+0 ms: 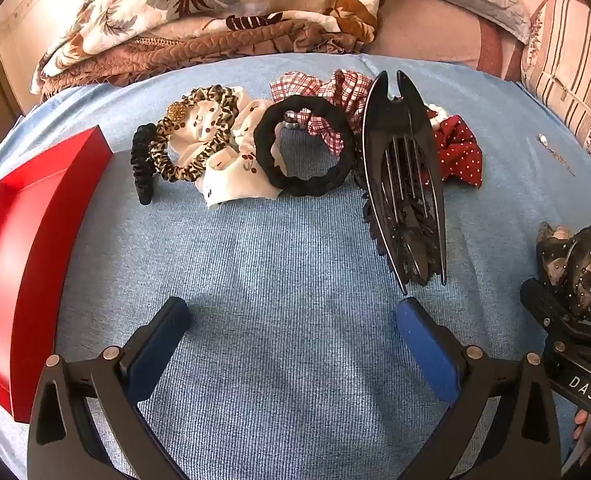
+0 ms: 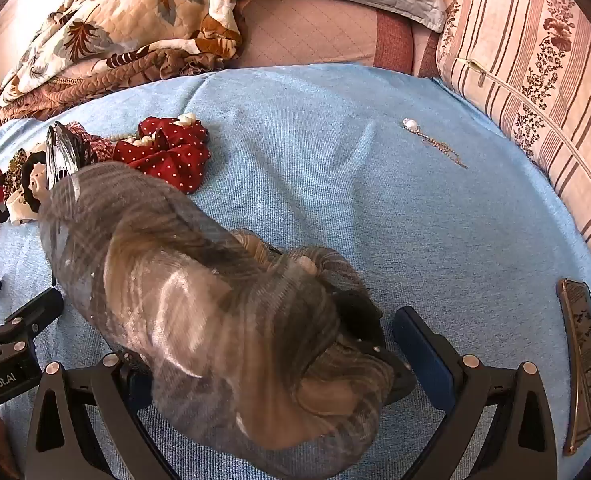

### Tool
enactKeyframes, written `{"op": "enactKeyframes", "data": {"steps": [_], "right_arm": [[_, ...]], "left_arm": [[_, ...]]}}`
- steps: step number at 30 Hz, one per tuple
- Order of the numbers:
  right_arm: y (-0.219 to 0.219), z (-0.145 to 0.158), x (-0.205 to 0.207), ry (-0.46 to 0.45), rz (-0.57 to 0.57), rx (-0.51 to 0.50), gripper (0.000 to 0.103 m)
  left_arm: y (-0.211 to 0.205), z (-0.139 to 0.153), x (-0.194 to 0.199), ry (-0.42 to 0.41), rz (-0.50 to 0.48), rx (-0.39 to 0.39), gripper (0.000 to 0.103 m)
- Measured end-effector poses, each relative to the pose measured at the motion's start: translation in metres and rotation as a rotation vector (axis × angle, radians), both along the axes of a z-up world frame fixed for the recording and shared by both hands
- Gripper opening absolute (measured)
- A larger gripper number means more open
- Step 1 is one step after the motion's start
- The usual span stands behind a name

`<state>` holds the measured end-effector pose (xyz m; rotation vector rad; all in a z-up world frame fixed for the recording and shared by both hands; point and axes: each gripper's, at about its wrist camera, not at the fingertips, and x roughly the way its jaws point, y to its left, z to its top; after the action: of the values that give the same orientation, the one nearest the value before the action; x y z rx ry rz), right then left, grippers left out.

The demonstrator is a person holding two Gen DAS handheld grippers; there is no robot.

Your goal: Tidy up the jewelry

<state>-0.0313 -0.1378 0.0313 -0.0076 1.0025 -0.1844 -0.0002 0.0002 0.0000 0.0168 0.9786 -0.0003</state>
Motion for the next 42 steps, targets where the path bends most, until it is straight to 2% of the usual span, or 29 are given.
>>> {"op": "enactKeyframes", "data": {"steps": [3,4,7,12,15,18,21,25,29,31,33,34,36,37,38,39,41,42], "right_arm": [[0.0,0.0,0.0,-0.004,0.0,0.0,0.103],[0.0,0.0,0.0,-0.003,0.0,0.003,0.103],[-0.002,0.001,0.0,0.022,-0.019,0.038,0.103],[-0.003,0.005,-0.006,0.056,-0.045,0.069,0.103],[-0.001,0.006,-0.007,0.058,-0.033,0.039,0.103],[0.002,0.012,-0.008,0.076,-0.021,0.018,0.103],[0.002,0.034,-0.019,-0.01,-0.001,0.047,0.095],[0.0,0.078,-0.031,-0.256,0.038,0.139,0.095],[0.001,0.086,-0.033,-0.306,0.039,0.127,0.097],[-0.001,0.085,-0.03,-0.309,0.028,0.134,0.097],[-0.001,0.081,-0.024,-0.302,0.019,0.139,0.097],[-0.002,0.08,-0.021,-0.293,0.013,0.154,0.097],[-0.004,0.077,-0.016,-0.275,-0.001,0.178,0.097],[-0.005,0.076,-0.013,-0.266,-0.007,0.183,0.097],[-0.005,0.075,-0.01,-0.26,-0.013,0.187,0.097],[-0.015,0.071,-0.017,-0.259,-0.022,0.199,0.097],[-0.017,0.069,-0.016,-0.249,-0.032,0.209,0.097],[-0.018,0.068,-0.016,-0.243,-0.033,0.214,0.097]], "left_arm": [[0.005,0.0,-0.001,0.004,0.004,0.001,0.103],[0.001,0.002,0.003,0.022,0.002,0.028,0.103],[-0.002,0.001,-0.001,0.001,-0.001,0.035,0.103],[0.001,0.009,-0.002,0.058,-0.032,0.04,0.103],[0.009,0.025,-0.017,0.046,-0.043,0.008,0.095],[0.02,0.055,-0.031,-0.008,-0.08,-0.014,0.095],[0.033,0.087,-0.04,-0.091,-0.082,-0.01,0.095],[0.058,0.104,-0.01,-0.094,-0.056,0.0,0.095],[0.07,0.102,0.028,-0.065,-0.051,0.039,0.095],[0.069,0.103,0.053,-0.032,-0.055,0.03,0.093],[0.072,0.094,0.073,0.008,-0.054,0.012,0.075],[0.073,0.088,0.083,0.034,-0.055,-0.001,0.07],[0.073,0.076,0.102,0.09,-0.055,-0.021,0.051],[0.073,0.069,0.109,0.121,-0.054,-0.032,0.045],[0.072,0.058,0.109,0.149,-0.063,-0.051,0.026],[0.072,0.049,0.109,0.19,-0.074,-0.086,0.013],[0.067,0.039,0.098,0.249,-0.111,-0.162,0.012],[0.062,0.038,0.087,0.262,-0.147,-0.171,0.012]]}}
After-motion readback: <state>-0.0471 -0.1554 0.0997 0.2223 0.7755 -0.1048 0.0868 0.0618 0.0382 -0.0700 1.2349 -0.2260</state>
